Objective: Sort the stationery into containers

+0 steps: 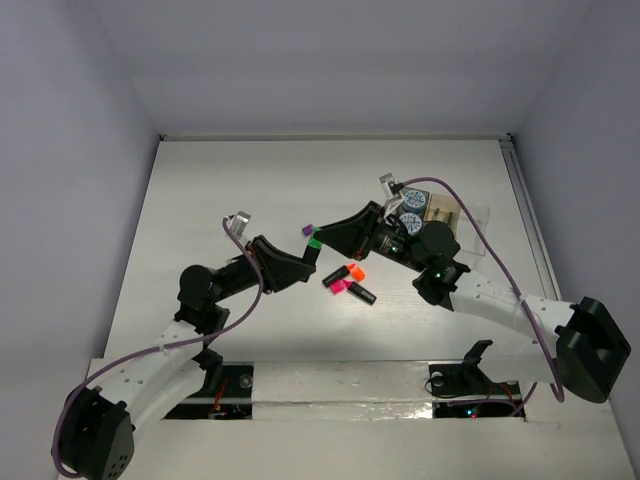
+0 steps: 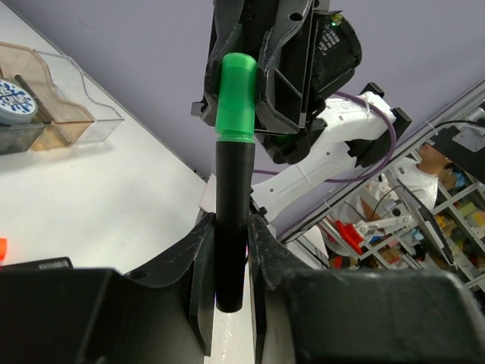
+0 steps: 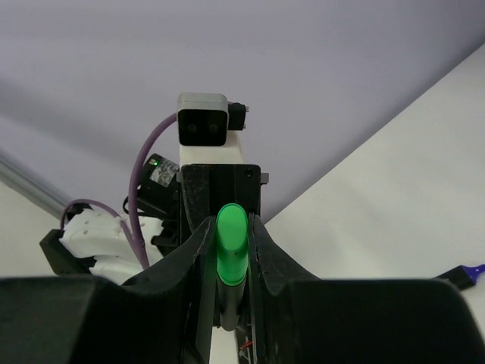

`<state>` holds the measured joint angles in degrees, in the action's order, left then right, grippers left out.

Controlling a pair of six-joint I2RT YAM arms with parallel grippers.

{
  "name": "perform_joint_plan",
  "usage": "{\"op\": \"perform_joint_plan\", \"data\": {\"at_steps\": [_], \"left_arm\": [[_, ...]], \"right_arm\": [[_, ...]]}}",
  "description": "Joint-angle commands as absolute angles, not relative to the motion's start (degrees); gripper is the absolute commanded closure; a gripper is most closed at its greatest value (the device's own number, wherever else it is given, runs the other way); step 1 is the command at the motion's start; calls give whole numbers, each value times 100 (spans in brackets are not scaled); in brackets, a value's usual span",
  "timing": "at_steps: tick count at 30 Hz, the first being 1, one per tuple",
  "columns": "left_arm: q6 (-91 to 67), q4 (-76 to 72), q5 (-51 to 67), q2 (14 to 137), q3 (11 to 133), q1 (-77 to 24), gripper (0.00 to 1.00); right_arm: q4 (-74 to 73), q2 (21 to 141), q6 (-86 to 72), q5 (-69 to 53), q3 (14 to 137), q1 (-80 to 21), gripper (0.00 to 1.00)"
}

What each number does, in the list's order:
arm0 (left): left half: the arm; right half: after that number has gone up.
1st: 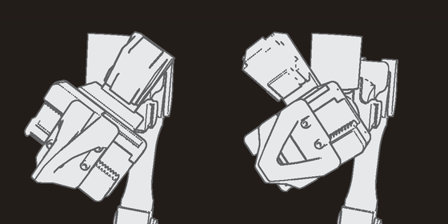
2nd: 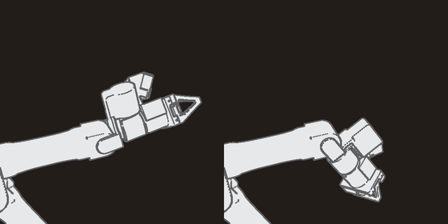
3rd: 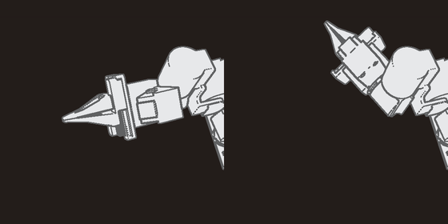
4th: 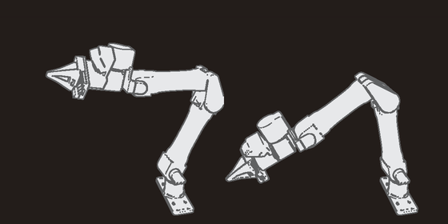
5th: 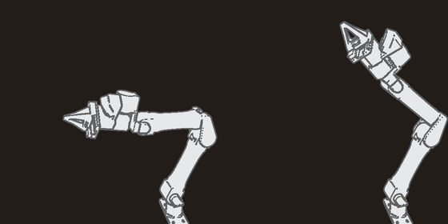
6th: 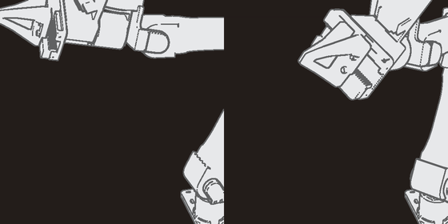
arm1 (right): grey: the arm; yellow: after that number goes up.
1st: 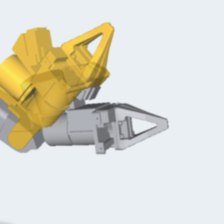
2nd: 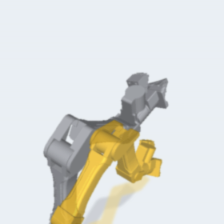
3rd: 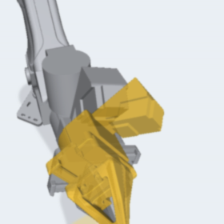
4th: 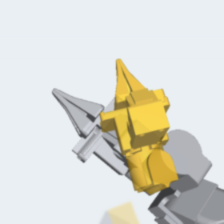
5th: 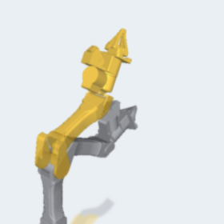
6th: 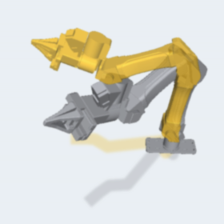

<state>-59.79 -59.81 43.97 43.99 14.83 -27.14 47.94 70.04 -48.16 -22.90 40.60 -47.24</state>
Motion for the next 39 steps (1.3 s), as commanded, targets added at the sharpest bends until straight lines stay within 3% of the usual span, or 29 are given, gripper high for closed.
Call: {"op": "perform_joint_plan", "data": {"at_steps": [1,7,23,31,39], "left_arm": [[-5573,-6005,3489,4254,2197,-2523,100],[-5686,-6160,3595,4289,2206,-2312,100],[-5818,-6495,3717,4500,2548,-1925,100],[-5941,-6582,3929,4552,2610,-1600,100],[-5959,-6688,3964,4720,2672,-1600,100]], "right_arm": [[3131,6979,-4501,-3367,4034,-5317,100],[2487,7057,-4324,-3419,4122,-5449,100],[3348,7312,-4465,-3331,3411,-5994,100],[2804,7172,-4219,-3700,3322,-5994,100],[3111,7769,-4377,-3771,3305,-6258,100]]}}
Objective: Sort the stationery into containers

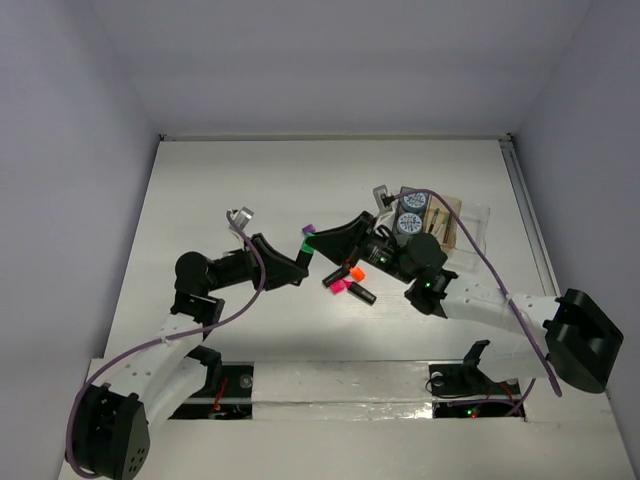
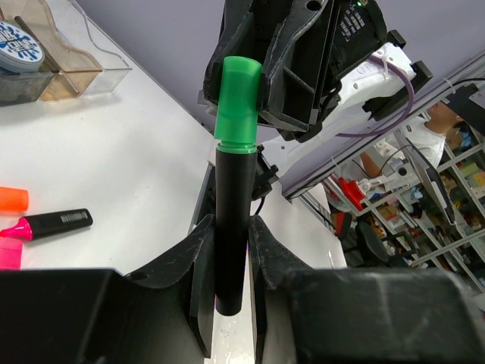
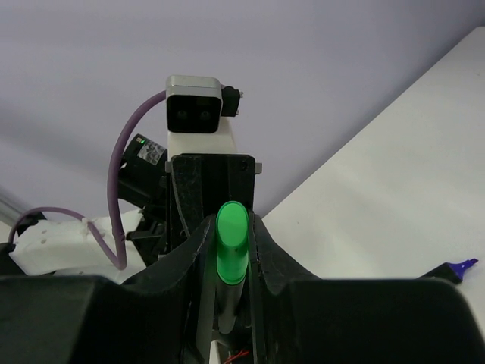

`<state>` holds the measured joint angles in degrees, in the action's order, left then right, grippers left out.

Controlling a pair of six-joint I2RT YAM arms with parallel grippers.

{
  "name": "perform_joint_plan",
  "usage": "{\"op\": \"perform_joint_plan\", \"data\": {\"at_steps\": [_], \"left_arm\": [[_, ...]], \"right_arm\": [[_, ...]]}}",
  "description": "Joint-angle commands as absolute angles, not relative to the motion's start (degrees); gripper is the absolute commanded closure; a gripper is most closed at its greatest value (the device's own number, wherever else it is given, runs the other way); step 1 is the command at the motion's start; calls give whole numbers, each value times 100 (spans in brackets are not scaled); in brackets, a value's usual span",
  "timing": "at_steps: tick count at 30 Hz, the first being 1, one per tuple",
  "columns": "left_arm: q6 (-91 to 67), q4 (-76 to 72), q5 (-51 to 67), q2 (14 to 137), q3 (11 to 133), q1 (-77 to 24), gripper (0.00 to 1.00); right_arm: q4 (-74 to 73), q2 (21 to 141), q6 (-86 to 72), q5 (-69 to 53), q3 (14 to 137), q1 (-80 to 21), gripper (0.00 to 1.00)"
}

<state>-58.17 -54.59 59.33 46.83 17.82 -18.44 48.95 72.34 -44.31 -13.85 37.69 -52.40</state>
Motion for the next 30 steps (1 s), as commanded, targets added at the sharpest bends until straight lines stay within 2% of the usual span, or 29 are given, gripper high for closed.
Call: {"op": "perform_joint_plan", "data": {"at_steps": [1,30], "left_arm": [[-5959,-6680,3955,4728,2681,-1600,100],[-5731,-6337,4140,4922,3173,-1178,100]], "right_arm": [[3120,7813,-4377,-3753,3322,-6336,100],[3480,8543,-4588,-3446,2733,-7058,100]]}}
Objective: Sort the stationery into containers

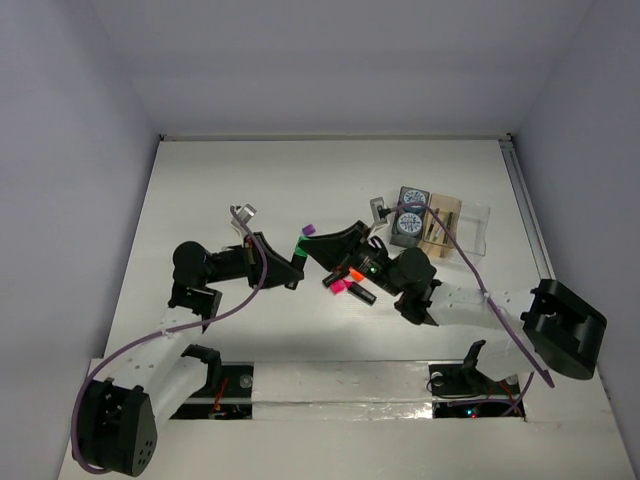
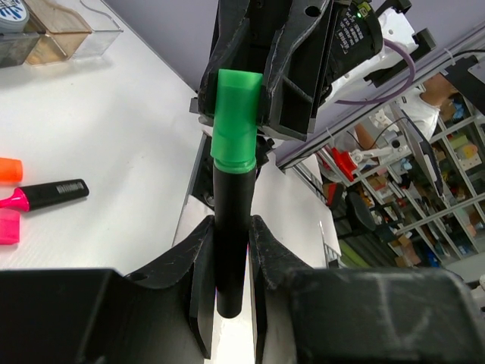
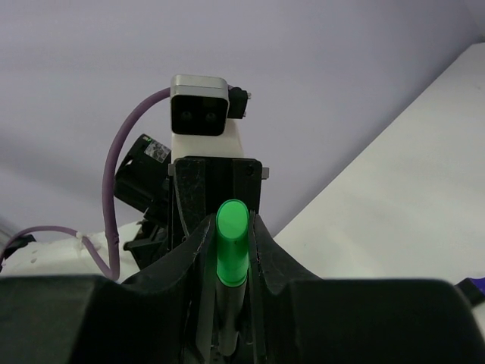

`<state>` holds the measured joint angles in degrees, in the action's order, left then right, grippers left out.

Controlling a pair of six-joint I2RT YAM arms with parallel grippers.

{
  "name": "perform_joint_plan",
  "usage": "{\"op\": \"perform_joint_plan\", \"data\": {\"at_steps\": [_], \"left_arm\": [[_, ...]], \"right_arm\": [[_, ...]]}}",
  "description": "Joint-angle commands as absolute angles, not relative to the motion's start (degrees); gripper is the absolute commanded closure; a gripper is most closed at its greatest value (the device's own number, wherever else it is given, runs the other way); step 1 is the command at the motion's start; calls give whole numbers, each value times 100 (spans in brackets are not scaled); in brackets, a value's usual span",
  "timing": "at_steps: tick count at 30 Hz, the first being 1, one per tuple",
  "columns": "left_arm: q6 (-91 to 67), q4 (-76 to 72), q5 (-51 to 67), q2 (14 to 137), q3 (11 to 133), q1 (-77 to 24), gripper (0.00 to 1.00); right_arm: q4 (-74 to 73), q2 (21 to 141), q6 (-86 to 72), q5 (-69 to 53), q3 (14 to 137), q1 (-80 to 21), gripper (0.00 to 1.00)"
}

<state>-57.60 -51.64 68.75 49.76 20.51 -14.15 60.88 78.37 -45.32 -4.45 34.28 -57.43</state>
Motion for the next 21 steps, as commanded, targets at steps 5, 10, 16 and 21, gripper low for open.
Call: {"op": "perform_joint_plan", "data": {"at_steps": [5,10,16,21], "left_arm": [[-5774,-6390,4175,4975,3199,-1178,100],[-5660,-6223,4148,4904,3234,-1125,100],[-5704,-6293,4131,4939,3217,-1125,100],[-5660,-6267,4113,4922,3208,-1125,100]], "right_arm": [[3410,8561,-4614,-3358,2620,-7172,100],[3226,8165,-4711,-3155,2189,-7172,100],[3322,8235,-4773,-3173,2065,-7294,100],[3349,8551,-4711,-3155,2390,-7444,100]]}}
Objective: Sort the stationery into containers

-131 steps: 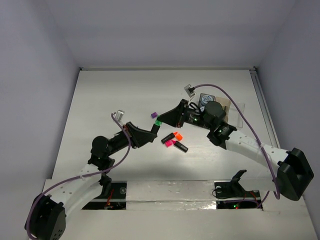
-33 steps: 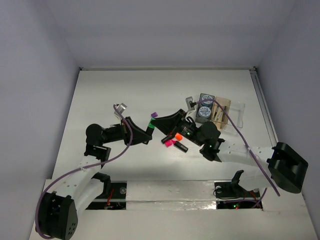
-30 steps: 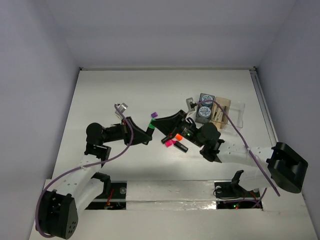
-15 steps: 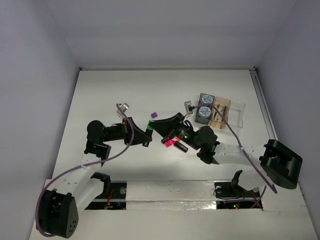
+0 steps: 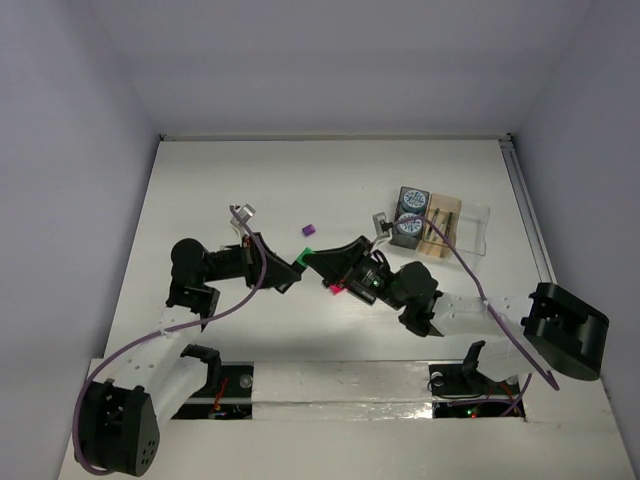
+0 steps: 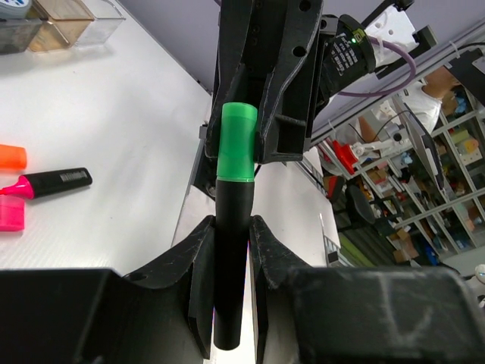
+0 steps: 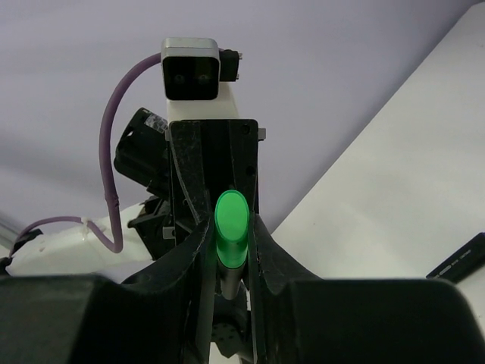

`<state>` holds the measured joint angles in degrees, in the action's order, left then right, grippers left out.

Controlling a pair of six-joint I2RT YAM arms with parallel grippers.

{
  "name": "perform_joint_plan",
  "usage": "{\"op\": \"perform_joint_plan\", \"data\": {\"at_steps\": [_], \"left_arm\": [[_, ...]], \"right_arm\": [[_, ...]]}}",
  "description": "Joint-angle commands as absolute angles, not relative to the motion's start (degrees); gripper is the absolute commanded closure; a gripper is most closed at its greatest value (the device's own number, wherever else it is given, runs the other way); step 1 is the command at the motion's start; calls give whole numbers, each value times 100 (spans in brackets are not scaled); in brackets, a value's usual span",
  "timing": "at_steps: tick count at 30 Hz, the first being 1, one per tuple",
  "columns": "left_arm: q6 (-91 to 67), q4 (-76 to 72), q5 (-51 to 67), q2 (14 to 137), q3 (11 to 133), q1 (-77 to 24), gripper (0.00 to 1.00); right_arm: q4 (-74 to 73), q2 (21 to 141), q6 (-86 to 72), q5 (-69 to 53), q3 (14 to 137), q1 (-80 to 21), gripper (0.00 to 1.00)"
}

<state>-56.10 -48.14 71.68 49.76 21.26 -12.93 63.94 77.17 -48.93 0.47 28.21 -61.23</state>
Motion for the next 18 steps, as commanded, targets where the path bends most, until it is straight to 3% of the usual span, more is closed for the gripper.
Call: {"op": "perform_joint_plan", "data": {"at_steps": [1,14,16,17,18], "left_arm": [[-5651,-6232,4113,4913,3208,-1125,100],[-5854,-6434,4297,4808,2927,-1177,100],[-5862,-6364,4324,4738,2839,-1230,100],[-5862,-6337,4342,4685,2804,-1291,100],[-5871,-6328,4359,4667,2717,-1344,100]], "right_arm": [[3357,8534,-4720,-3086,2382,-7444,100],[2689,7339,-4430,-1293,2785,-7444,100],[2629,7225,-4386,-821,2935,-7444,92],[2637,7190,-4360,-696,3049,-7444,73],[2576,7085,-4333,-555,3111,-7444,62]]}}
